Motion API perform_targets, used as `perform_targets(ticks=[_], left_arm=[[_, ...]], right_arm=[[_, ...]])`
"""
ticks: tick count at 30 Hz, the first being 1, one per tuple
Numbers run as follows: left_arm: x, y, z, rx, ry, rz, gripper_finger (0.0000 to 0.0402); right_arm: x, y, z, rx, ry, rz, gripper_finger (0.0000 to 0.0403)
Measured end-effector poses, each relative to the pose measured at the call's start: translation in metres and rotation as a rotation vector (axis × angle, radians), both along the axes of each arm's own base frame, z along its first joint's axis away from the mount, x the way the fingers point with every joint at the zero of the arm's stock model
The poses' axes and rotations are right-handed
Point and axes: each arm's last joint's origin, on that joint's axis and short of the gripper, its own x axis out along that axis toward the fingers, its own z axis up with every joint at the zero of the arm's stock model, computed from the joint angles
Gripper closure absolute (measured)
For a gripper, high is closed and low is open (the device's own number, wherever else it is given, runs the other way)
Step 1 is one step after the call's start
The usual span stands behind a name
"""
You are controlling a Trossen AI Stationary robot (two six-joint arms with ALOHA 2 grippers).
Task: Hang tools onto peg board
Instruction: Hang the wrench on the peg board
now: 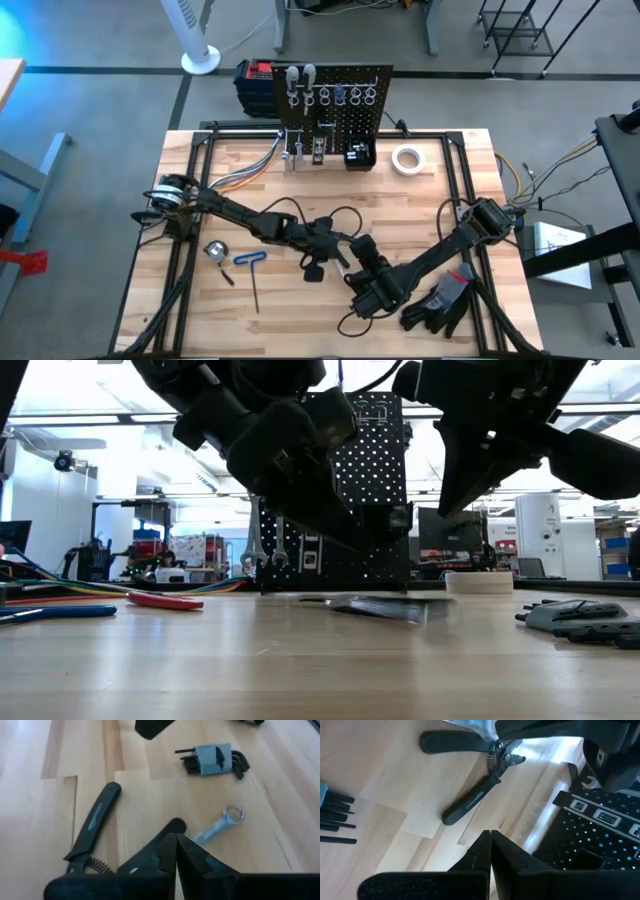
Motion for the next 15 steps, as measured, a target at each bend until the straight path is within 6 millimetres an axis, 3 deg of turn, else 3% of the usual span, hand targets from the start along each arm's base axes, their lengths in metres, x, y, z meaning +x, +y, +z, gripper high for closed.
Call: perform_targets(ticks=[3,6,10,15], left_arm=[[0.0,0.0,0.0,-0.001,-0.005,0.0,0.04],[0.0,0.0,0.0,-0.001,0.001,0.003,0.0401],[-0.002,0.001,-0.002,0.007,0.025,0.01,0.0401],[-0.008,0.003,-0.008,0.038,0.112,-0.006,0.0401]], right_arm=[[0.001,0.0,0.0,0.014,-0.027,-0.032,0.0402],[0.007,-0.004,0.0,0.12,-0.19,-0.217,0.0402],[0.024,-0.01,-0.006,0.454,-0.274,-0.455,0.0391],[0.039,-0.012,-0.017,0.79,-0.292,-0.596,0.0334]])
